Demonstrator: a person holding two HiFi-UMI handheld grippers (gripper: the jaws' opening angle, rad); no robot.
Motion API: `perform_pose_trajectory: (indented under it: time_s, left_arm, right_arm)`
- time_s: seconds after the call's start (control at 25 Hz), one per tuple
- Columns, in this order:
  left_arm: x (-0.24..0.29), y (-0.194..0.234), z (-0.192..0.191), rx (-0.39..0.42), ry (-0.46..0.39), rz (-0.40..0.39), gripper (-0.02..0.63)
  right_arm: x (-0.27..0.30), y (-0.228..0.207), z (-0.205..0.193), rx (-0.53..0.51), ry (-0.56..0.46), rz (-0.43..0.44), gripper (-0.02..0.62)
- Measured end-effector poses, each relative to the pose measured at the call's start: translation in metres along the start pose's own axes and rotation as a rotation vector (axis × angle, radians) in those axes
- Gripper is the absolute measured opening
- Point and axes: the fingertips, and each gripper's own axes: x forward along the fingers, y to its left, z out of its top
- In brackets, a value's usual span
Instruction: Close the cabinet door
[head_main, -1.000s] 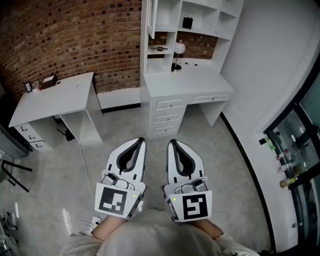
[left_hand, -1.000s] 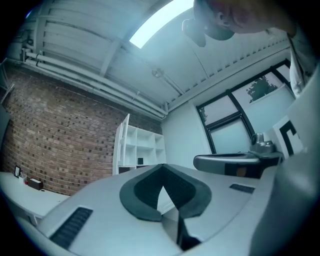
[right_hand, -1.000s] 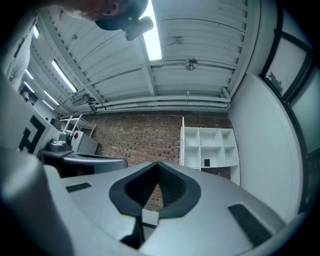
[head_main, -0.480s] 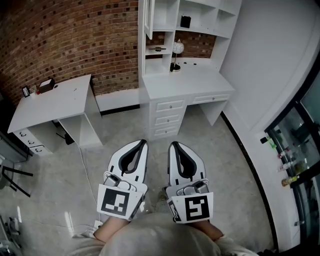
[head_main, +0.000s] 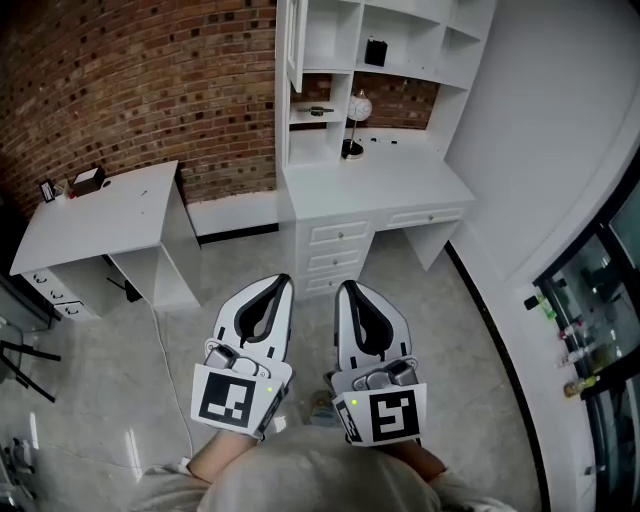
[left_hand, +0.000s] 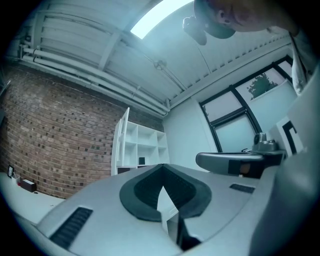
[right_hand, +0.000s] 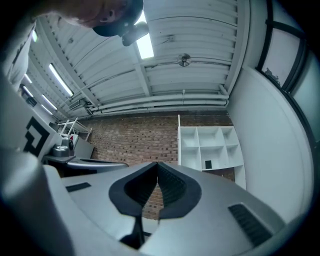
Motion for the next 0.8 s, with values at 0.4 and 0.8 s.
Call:
perform_pose_trajectory:
  time_s: [0.4,0.8]
  left_arm:
    - [0.099,0.029,-0.014,0.018,0.014,0.060,0.008]
    - [0.170,0.033,-0.035,0.032,0.004,0.131,0.008]
  right_arm:
    - [0.085,-0.068,-0.022,0.025,-0.021,0.056,0.018]
    - [0.133,-0.127,-0.049,0.042,-0.045,0.129,0.018]
